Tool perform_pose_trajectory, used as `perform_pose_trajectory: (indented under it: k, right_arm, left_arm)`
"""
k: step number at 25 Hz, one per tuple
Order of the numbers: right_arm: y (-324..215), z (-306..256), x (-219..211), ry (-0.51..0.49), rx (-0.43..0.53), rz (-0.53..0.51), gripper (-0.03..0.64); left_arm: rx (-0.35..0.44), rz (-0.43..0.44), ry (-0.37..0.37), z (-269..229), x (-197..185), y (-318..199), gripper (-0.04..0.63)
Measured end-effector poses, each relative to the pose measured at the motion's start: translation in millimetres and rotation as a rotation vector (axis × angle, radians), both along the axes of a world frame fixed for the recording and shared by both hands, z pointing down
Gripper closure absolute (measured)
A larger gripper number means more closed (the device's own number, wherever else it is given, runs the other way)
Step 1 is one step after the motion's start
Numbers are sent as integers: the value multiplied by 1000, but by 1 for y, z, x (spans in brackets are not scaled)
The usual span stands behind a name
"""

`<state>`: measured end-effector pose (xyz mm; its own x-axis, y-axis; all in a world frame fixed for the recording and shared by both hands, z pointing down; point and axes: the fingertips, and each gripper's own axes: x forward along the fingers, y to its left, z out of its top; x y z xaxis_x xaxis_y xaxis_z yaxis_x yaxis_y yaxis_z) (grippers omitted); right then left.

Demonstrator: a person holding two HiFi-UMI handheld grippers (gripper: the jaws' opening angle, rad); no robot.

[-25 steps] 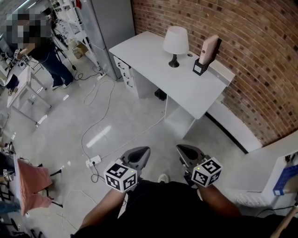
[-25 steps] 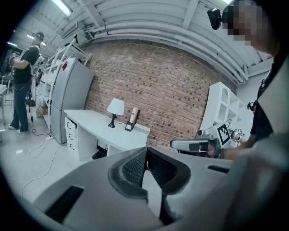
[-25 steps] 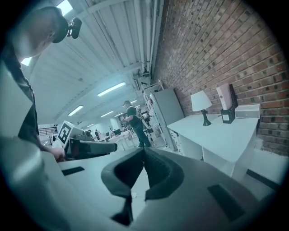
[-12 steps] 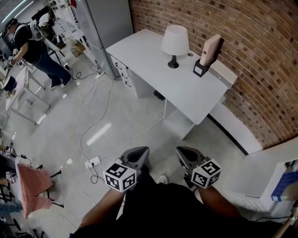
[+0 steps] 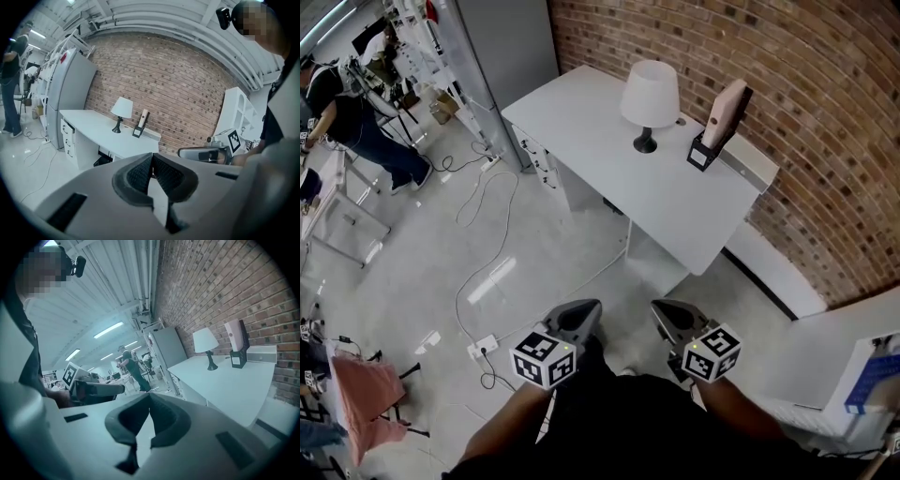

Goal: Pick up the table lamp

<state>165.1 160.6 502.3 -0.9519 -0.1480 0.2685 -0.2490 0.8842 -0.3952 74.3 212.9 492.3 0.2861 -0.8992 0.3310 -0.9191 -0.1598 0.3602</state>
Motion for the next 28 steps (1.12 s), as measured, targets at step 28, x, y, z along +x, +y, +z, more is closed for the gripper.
perform_pose_trajectory:
  k: [28]
  right_arm:
    - [-151,-23,-189,52,70,229,612]
  left_arm:
    - [86,253,-12,-24,-203,-190,592]
